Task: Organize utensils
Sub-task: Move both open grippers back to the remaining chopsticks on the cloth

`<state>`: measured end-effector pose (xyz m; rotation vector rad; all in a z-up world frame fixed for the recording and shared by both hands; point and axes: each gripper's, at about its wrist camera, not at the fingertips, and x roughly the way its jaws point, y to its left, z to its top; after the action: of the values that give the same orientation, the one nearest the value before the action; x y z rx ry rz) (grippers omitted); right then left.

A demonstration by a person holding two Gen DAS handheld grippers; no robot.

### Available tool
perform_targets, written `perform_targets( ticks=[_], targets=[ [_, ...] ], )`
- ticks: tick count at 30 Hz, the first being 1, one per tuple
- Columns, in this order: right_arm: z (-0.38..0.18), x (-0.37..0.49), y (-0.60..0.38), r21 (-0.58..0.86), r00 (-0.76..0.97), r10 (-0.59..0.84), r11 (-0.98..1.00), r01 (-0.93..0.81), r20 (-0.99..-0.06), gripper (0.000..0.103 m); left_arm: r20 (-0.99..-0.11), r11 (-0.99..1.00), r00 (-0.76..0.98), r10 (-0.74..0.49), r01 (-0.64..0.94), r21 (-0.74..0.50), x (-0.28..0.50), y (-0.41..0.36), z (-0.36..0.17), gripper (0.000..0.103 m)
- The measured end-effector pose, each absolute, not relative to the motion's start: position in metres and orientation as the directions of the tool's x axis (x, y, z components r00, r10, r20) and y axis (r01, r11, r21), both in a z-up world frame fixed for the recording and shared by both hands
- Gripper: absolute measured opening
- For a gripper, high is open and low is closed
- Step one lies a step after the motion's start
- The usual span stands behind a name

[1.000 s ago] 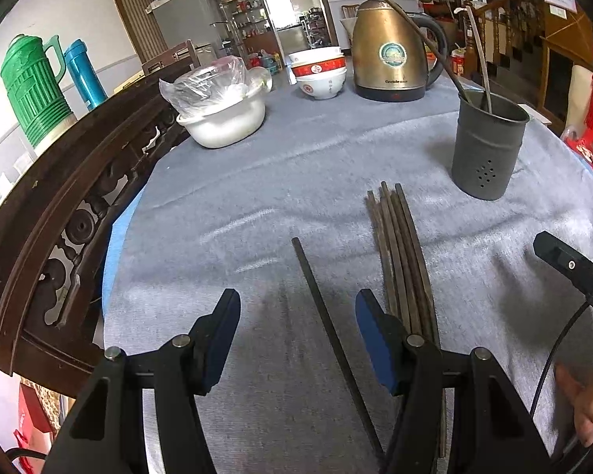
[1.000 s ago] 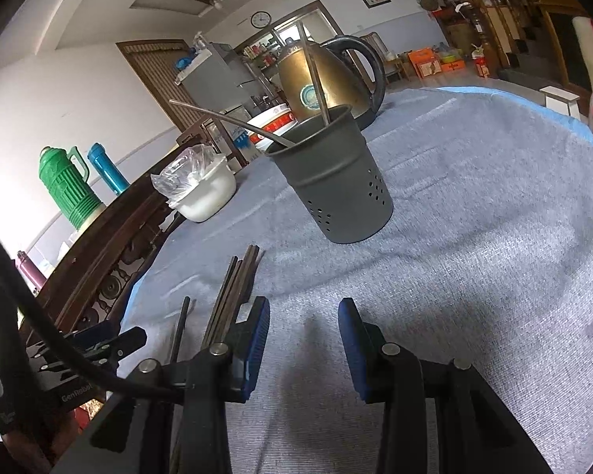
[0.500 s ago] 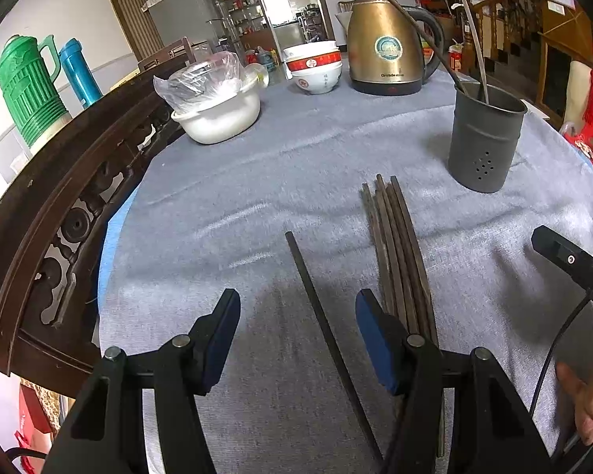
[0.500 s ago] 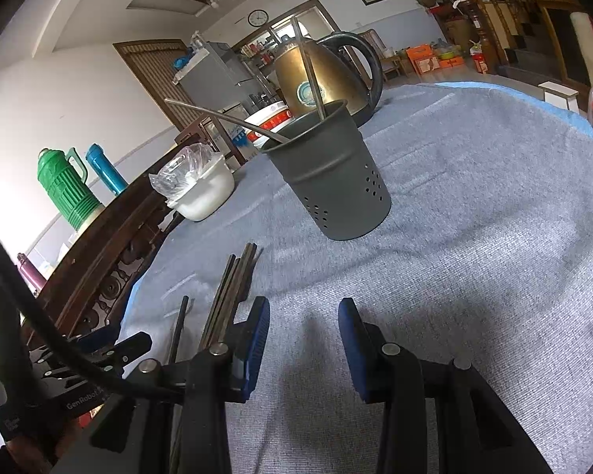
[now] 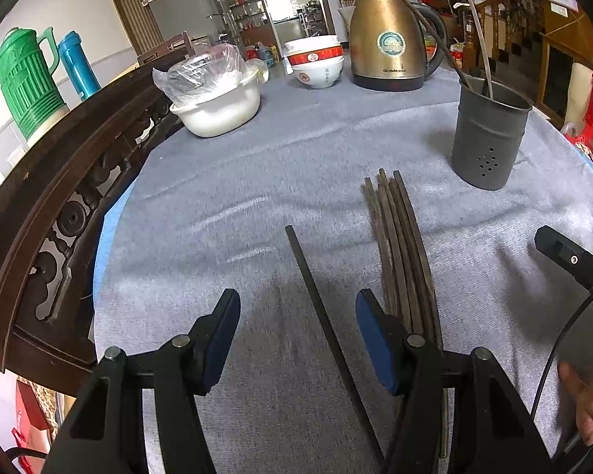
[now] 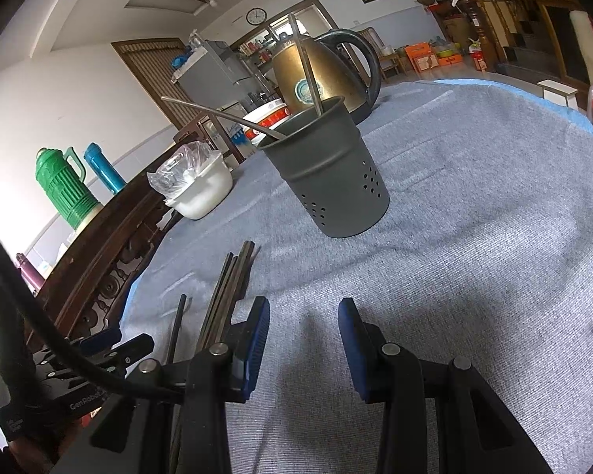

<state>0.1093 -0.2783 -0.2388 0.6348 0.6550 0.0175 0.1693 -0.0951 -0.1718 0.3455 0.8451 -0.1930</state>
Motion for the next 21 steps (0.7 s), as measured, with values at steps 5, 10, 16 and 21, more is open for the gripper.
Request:
perform_targets(
  ticks=[5, 10, 16, 21],
  targets=[
    [-0.238, 0.111, -0.278, 0.559, 0.794, 0.215, 0.809, 0.181, -0.569, 0.040, -0.770, 0.932, 0.636, -0.037, 0.300, 0.203, 0.174, -0.090, -0.176, 0.062],
    [-0.217, 0.126, -0.259, 0.532, 0.787, 0.250, 0.839, 0.115, -0.565, 0.040, -0.787, 0.954, 0.616, -0.045, 0.259, 0.148, 0.187, -0.072, -0.176, 0.062],
    [-0.220, 0.169, -0.214, 0.472, 0.661, 0.321, 0.880, 0.058, -0.679, 0.039, -0.823, 0.967, 0.562, -0.088, 0.247, 0.064, 0.198, -0.055, -0.184, 0.062],
    [-0.235, 0.187, -0.193, 0.432, 0.577, 0.320, 0.899, 0.064, -0.751, 0.030, -0.850, 0.966, 0.511, -0.127, 0.259, 0.011, 0.202, -0.049, -0.195, 0.062]
  ],
)
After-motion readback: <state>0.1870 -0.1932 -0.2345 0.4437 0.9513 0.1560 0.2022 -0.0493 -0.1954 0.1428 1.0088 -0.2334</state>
